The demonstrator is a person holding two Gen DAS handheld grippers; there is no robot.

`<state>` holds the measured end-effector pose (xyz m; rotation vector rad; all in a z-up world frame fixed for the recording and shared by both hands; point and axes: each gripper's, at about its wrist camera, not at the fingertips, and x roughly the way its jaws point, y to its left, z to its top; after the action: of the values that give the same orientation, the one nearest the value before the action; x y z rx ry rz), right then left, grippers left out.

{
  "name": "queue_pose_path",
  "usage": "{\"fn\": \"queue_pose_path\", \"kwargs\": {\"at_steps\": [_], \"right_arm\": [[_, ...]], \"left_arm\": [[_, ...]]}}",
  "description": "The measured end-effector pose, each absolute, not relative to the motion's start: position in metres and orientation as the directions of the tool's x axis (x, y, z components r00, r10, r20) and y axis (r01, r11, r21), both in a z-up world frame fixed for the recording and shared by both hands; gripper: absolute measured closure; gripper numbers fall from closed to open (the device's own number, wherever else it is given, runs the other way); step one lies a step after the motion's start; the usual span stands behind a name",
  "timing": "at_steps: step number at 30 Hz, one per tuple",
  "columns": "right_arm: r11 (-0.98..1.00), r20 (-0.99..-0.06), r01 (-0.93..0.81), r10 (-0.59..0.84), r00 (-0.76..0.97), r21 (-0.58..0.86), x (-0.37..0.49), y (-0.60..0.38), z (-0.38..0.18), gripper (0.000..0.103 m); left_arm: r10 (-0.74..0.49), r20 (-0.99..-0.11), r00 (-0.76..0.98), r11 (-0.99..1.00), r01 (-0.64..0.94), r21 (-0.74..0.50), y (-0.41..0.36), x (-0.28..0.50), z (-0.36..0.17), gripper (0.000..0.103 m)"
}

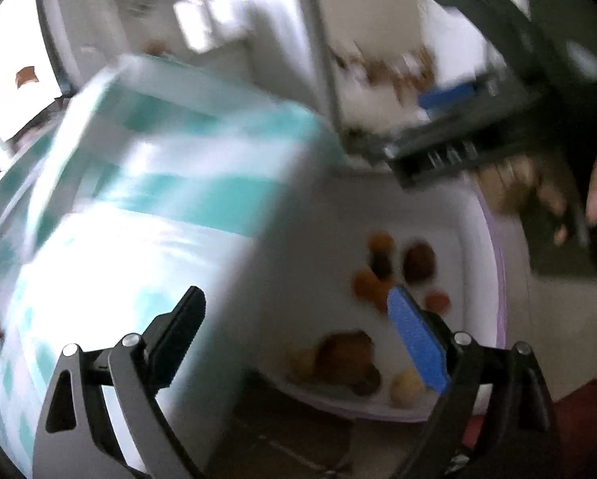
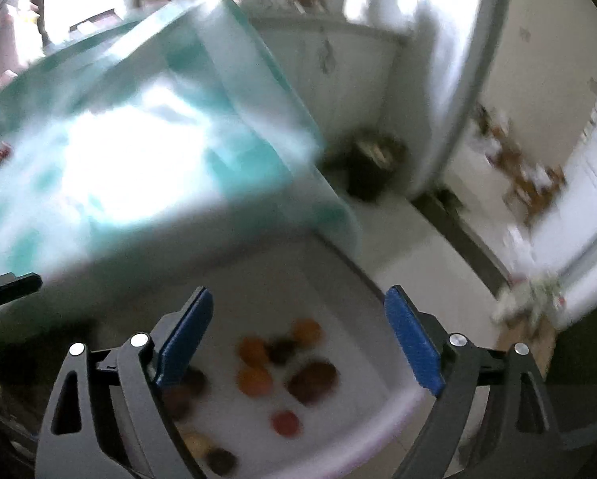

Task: Organize fruits
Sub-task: 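Move both open tools back over the two red tomatoes on the table, then grasp a red tomato with the right tool while the left tool grasps the other tomato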

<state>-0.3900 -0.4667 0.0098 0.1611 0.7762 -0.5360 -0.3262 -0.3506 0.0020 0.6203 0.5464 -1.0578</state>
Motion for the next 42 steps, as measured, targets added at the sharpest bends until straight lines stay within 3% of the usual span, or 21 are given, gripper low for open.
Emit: {"fn": "queue_pose_path", "kwargs": {"at_steps": [5, 10, 17, 22, 29, 36, 39, 42], "right_arm": [[0.939, -0.624, 0.344, -0.264, 0.735, 0.008, -0.329, -0.406, 0.054, 0.016], [0.994, -0.633, 0.108, -0.076, 0.77, 0.013, -0.226, -0.313, 0.057, 0.016], [0.993, -0.679, -0.12, 0.085, 0.729, -0.005, -0.084, -0.198, 0.032, 0.02], [0.99, -0.727, -0.137, 0.111, 0.677, 0.024, 0.002, -0.155, 0.02, 0.031], [0.995, -0.785, -0.098, 0.054, 0.617, -0.009, 0.072, -0.129, -0.004, 0.046], [0.996, -0.782, -0.092, 0.058, 0.62, 0.001, 0.094, -0.121, -0.001, 0.05], [0.994, -0.78, -0.107, 0.066, 0.622, -0.001, 0.092, -0.117, 0.002, 0.068], [0.993, -0.777, -0.106, 0.1, 0.621, 0.043, 0.079, -0.125, 0.007, 0.071]], "left_arm": [[-0.621, -0.542, 0.566, 0.611, 0.783, 0.117, -0.27, -0.256, 0.06, 0.002], [-0.446, -0.51, 0.736, 0.83, 0.553, 0.073, -0.159, -0.165, 0.072, 0.002], [-0.153, -0.552, 0.82, 0.984, 0.178, -0.009, -0.014, -0.076, 0.06, 0.002], [-0.122, -0.583, 0.804, 0.972, -0.023, -0.235, 0.061, -0.058, 0.054, 0.002], [-0.113, -0.571, 0.813, 0.956, -0.069, -0.287, 0.074, -0.069, 0.054, 0.002], [-0.119, -0.57, 0.813, 0.962, -0.048, -0.268, 0.067, -0.069, 0.052, 0.002], [-0.108, -0.572, 0.813, 0.969, -0.042, -0.243, 0.062, -0.069, 0.051, 0.002], [-0.088, -0.577, 0.812, 0.973, -0.055, -0.225, 0.06, -0.069, 0.049, 0.002]]}}
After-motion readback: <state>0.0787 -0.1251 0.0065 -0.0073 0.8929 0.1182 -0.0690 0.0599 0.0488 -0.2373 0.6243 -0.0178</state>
